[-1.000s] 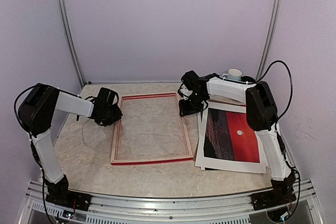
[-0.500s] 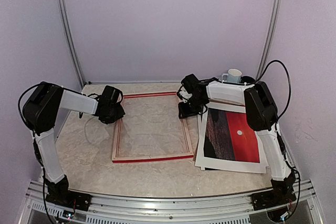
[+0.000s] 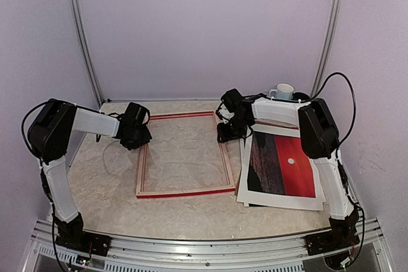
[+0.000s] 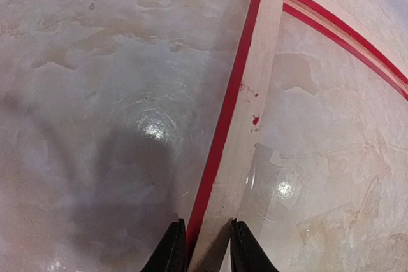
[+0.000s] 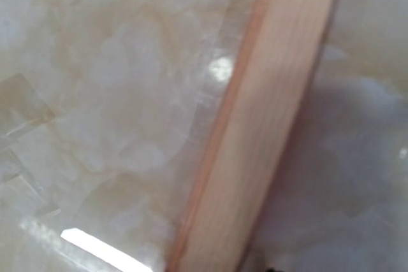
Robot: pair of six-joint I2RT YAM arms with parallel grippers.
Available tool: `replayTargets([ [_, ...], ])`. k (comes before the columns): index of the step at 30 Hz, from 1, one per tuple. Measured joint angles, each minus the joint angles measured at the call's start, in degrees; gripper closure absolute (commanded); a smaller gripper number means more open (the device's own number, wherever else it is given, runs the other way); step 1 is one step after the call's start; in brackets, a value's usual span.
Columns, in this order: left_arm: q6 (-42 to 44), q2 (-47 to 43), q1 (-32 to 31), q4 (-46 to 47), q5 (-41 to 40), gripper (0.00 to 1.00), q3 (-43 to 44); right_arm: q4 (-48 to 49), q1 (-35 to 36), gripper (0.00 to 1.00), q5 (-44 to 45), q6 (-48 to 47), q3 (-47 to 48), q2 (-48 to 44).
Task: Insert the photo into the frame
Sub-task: Hold the frame body at the center of the board.
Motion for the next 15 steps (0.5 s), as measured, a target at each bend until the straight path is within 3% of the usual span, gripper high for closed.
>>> replayTargets([
  [15, 2.6, 1.4, 0.0, -4.5, -1.7, 0.66, 6.0, -3.1, -0.3, 0.62, 2.6, -0.3, 5.0, 0.5],
])
